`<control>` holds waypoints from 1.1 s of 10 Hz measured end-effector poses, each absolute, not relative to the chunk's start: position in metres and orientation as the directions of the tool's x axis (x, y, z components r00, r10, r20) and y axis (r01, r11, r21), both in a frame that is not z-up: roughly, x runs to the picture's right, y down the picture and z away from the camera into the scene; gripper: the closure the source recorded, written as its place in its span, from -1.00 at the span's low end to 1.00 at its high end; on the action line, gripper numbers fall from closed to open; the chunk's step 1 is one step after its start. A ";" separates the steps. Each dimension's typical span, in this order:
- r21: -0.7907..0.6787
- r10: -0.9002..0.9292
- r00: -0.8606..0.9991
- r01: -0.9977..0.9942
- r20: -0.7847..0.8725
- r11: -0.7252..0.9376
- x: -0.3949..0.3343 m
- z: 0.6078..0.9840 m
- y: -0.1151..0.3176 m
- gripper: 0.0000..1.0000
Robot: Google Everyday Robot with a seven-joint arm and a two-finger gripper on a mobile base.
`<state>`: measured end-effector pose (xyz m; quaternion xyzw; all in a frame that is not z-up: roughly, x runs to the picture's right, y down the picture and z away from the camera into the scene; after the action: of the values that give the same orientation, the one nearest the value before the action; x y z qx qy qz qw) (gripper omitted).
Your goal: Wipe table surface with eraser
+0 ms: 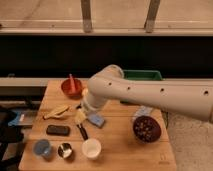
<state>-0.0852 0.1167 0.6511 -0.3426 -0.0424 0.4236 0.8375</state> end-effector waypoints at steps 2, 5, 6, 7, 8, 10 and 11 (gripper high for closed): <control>-0.609 0.739 0.636 -0.682 -0.221 0.405 -0.084 0.652 0.117 -0.33; -0.610 0.738 0.638 -0.680 -0.220 0.406 -0.085 0.652 0.117 -0.33; -0.609 0.736 0.638 -0.682 -0.225 0.405 -0.084 0.653 0.118 -0.33; -0.610 0.727 0.647 -0.678 -0.231 0.410 -0.085 0.657 0.119 -0.33; -0.612 0.712 0.662 -0.670 -0.234 0.421 -0.092 0.665 0.120 -0.33; -0.617 0.672 0.701 -0.644 -0.240 0.452 -0.118 0.682 0.118 -0.33; -0.626 0.651 0.722 -0.626 -0.237 0.466 -0.134 0.691 0.118 -0.33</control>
<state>-0.1339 0.1176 0.6915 -0.3579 -0.0174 0.3727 0.8560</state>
